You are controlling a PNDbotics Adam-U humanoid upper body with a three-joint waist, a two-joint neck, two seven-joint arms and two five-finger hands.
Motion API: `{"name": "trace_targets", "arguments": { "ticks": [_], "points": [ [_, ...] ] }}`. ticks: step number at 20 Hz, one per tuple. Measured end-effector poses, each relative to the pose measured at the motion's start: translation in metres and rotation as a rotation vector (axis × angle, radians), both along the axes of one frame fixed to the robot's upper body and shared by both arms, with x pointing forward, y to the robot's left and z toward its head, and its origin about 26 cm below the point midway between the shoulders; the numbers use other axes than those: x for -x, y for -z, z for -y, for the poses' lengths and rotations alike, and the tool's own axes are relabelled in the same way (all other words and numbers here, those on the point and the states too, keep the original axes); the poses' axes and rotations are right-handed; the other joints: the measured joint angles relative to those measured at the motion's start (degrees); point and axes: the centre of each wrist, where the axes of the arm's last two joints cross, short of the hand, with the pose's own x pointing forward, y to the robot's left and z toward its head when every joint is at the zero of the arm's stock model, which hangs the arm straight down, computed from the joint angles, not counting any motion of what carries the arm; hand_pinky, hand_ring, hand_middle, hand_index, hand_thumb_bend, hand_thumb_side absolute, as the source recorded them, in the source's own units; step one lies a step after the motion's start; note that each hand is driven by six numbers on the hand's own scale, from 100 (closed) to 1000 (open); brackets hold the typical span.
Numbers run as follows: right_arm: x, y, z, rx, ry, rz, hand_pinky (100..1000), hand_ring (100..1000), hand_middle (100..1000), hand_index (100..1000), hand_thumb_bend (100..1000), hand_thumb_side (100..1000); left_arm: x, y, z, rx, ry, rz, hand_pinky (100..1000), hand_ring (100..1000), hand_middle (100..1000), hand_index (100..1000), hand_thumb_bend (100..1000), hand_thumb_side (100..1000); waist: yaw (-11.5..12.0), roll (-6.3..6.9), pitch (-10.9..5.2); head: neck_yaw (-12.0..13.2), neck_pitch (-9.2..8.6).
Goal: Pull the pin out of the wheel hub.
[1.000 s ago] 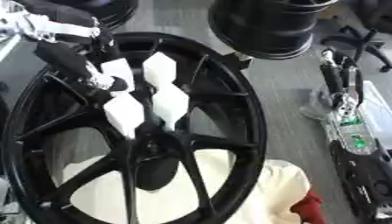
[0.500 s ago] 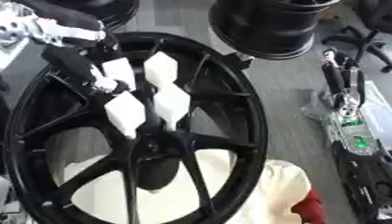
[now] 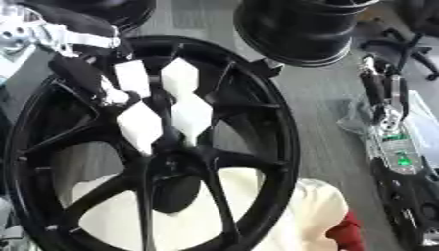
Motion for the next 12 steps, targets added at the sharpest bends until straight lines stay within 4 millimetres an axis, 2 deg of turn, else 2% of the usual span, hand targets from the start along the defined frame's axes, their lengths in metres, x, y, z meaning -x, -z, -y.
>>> {"name": "trace_targets", "arguments": {
  "ticks": [3,4,5,9,12],
  "points": [
    [0.0,0.0001,0.0,0.0,0.0,-0.001,835,730,713,788,100,659,0.0001,0.0001,0.0004,0.013,0.0,-0.013,669,558,541,655,190,484,0.0,0.0,0.0,0.0,0.04],
    [0.0,0.0001,0.0,0.0,0.0,-0.001,835,729,713,788,100,659,0.0003,0.0001,0.0008,0.017,0.0,-0.018,660,542,524,640,116,381,0.0,0.01,0.0,0.0,0.09],
    [0.0,0.0002,0.0,0.0,0.0,-0.001,835,729,714,788,100,659,0.0006,0.0,0.0011,0.023,0.001,-0.023,655,536,518,634,100,346,0.0,0.01,0.0,0.0,0.21],
    [-0.0003,0.0013,0.0003,-0.002,0.0,-0.008,835,729,713,788,100,659,0.0022,-0.0011,0.0021,0.047,0.005,-0.043,636,517,497,613,100,167,0.0,0.03,0.0,0.0,0.41],
    [-0.0003,0.0015,0.0003,-0.002,0.001,-0.009,835,729,713,788,100,659,0.0034,-0.0018,0.0028,0.059,0.007,-0.054,618,493,470,580,100,168,0.1,0.04,0.0,0.0,0.41]
  ]
}}
